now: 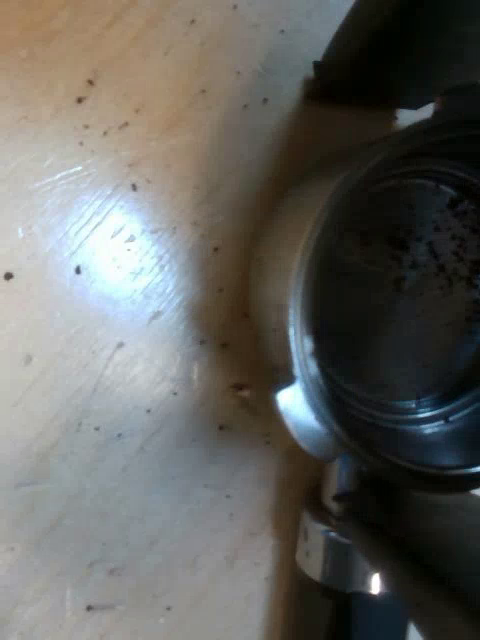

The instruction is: Put the handle in the coffee machine

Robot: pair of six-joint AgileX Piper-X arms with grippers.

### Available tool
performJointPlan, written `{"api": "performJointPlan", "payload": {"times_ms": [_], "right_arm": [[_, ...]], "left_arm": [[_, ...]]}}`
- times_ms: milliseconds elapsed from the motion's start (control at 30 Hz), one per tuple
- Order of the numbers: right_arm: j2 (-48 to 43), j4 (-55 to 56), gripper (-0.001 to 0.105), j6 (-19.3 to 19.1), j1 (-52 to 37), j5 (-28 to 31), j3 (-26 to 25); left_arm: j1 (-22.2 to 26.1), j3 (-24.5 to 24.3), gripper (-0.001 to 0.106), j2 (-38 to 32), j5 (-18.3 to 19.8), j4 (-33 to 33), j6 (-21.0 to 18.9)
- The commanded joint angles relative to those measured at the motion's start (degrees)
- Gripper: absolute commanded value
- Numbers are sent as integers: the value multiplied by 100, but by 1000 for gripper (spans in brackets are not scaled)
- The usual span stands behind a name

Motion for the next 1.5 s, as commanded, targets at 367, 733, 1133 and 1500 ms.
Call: {"api": "performJointPlan", "payload": {"times_ms": [367,733,1133,1500], "right_arm": [[-305,676,0,-24,-3,63,-28],[-1217,1174,0,70,-3,516,-28],[-1732,1310,0,70,-309,768,-28],[-1853,1311,0,148,-402,768,-28]], "left_arm": [[-34,-23,82,-8,31,-52,57],[-34,-23,82,-8,31,-52,77],[-34,-23,82,-8,31,-62,77],[-34,-23,82,-8,31,-62,77]]}}
